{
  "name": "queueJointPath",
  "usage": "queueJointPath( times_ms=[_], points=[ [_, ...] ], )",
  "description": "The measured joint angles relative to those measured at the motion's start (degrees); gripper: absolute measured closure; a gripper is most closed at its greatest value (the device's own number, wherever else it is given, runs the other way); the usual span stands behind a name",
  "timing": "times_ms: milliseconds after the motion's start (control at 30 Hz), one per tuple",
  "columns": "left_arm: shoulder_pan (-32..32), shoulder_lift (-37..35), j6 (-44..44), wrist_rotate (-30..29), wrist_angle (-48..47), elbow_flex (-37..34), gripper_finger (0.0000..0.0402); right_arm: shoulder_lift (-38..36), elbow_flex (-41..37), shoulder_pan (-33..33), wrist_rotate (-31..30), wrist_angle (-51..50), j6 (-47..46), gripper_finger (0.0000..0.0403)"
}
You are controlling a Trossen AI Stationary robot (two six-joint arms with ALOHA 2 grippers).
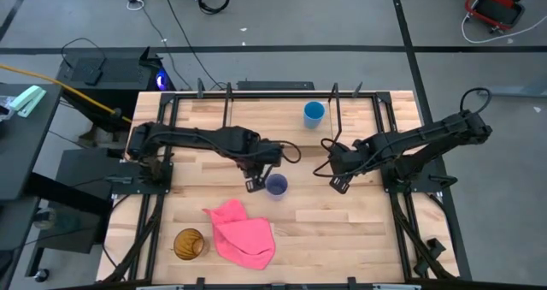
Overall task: Stack small to large cups/mugs on shelf
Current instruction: Put the purple cup on the shelf
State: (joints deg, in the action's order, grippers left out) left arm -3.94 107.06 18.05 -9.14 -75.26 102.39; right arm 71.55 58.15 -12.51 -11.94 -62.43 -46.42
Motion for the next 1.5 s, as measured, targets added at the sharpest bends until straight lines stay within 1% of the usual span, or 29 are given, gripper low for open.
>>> queueJointPath(
  times_ms=[167, 400, 633, 767, 900, 1133, 1267, 1500],
  points=[
    [0.0, 0.01, 2.25, -3.22, -7.06, -0.04, 0.0312, 0.0, 2.54, 0.0, 0.0, 1.11, 1.06, 0.0284],
    [0.2, 0.05, 4.2, -11.96, -11.18, -0.72, 0.0319, 0.0, 7.91, 0.04, -0.02, 2.96, 4.47, 0.0284],
    [1.72, -0.83, 6.89, -15.04, -14.77, -0.7, 0.0316, -0.04, 13.58, 1.61, -0.02, 4.17, 9.08, 0.0284],
    [2.5, -2.94, 7.3, -15.58, -13.94, -1.62, 0.0321, -0.01, 16.29, 3.76, -0.05, 4.54, 12.43, 0.0284],
    [2.94, -7.2, 8.08, -15.66, -12.81, -5.81, 0.0329, 0.11, 17.83, 6.13, -0.02, 4.78, 14.85, 0.0284],
    [3.57, -17.17, 13.04, -15.71, -9.7, -17.04, 0.0335, 0.11, 18.64, 10.15, 0.53, 7.11, 16.67, 0.0284],
    [3.49, -22.42, 15.79, -15.46, -6.8, -23.08, 0.0333, 1.23, 18.66, 12.65, 4.36, 9.83, 18.34, 0.0284],
    [3.51, -28.46, 19.4, -15.46, -3.84, -30.92, 0.0337, 7.7, 18.68, 17.01, 12.52, 14.1, 21.25, 0.0284]
  ],
)
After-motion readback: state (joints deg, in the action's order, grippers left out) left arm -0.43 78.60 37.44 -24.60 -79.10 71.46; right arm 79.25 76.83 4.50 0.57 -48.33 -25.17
